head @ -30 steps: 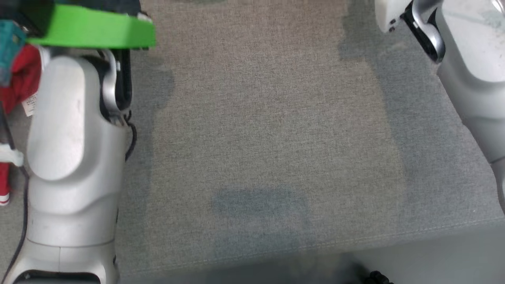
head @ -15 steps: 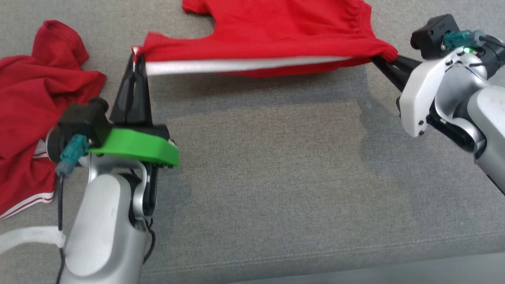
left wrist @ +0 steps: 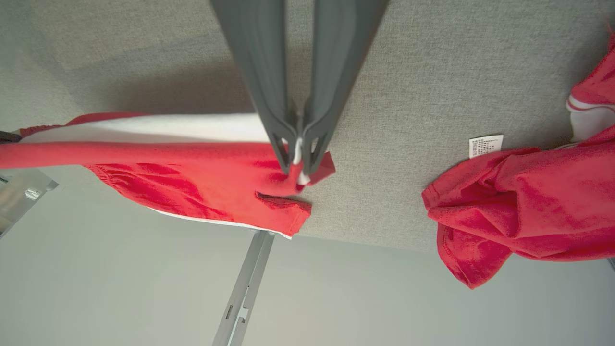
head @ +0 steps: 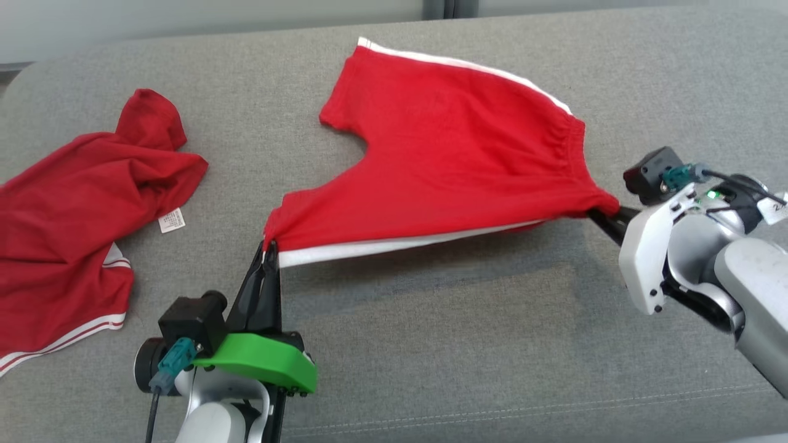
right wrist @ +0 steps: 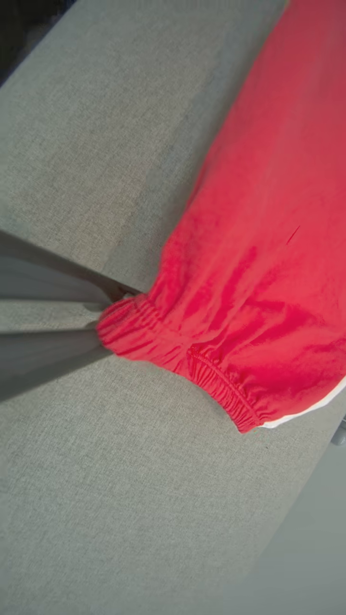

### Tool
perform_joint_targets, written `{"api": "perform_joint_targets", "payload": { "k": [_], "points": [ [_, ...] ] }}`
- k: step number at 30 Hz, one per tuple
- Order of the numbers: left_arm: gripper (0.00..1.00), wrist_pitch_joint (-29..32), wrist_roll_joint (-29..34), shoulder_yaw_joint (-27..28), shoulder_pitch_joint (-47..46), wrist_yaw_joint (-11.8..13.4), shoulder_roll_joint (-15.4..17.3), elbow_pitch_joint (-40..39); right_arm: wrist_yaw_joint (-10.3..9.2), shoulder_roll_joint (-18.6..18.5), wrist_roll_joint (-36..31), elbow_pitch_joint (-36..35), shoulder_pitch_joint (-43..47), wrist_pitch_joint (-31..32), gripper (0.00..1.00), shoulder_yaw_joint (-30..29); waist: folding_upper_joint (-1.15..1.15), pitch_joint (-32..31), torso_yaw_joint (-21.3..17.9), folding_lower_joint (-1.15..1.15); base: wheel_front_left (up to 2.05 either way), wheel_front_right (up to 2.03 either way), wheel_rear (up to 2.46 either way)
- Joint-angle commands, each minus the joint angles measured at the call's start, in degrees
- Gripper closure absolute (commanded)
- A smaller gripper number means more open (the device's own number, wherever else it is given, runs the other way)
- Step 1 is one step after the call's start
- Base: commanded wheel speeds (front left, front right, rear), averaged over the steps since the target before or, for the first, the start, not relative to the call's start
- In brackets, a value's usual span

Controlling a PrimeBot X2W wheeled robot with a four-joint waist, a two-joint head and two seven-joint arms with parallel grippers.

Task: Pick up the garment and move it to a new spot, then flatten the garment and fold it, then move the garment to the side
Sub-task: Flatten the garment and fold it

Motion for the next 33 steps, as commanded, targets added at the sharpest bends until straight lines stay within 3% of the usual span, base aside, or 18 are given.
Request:
{"api": "perform_joint_targets", "payload": {
  "k": [1, 10, 16, 23, 33],
  "points": [
    [1.0, 0.3, 0.3, 0.3, 1.3, 0.5, 0.7, -0.7, -0.12, -0.1, 0.4, -0.3, 1.6, 0.5, 1.0, -0.4, 0.0, -2.1, 0.3, 0.01, 0.0, 0.0, 0.0],
    [1.0, 4.1, 1.6, -1.1, 7.0, 2.7, 2.5, -7.1, -0.11, -0.6, 1.3, -5.7, 9.4, 3.9, 1.0, -1.1, 0.0, -4.2, -1.1, 0.01, 0.0, 0.0, 0.0],
    [1.0, 4.8, 2.4, -1.4, 3.4, 2.2, 3.3, -7.5, -0.1, 2.4, 2.6, -8.4, 12.4, 2.4, 1.0, -4.8, 0.0, -3.3, -2.3, 0.01, 0.0, 0.0, 0.0],
    [1.0, 6.9, 3.8, -2.3, -10.5, 0.3, 2.6, 0.7, -0.1, 8.2, 4.9, -8.3, 11.0, 0.6, 1.0, -9.6, 0.0, 0.4, -3.2, 0.01, 0.0, 0.0, 0.0],
    [1.0, 6.1, 3.2, -0.8, -28.9, 0.9, 0.6, 16.7, -0.1, 15.1, 6.9, -3.6, 6.3, -1.3, 1.0, -13.1, 0.0, 6.1, -6.0, 0.01, 0.0, 0.0, 0.0]
  ]
}}
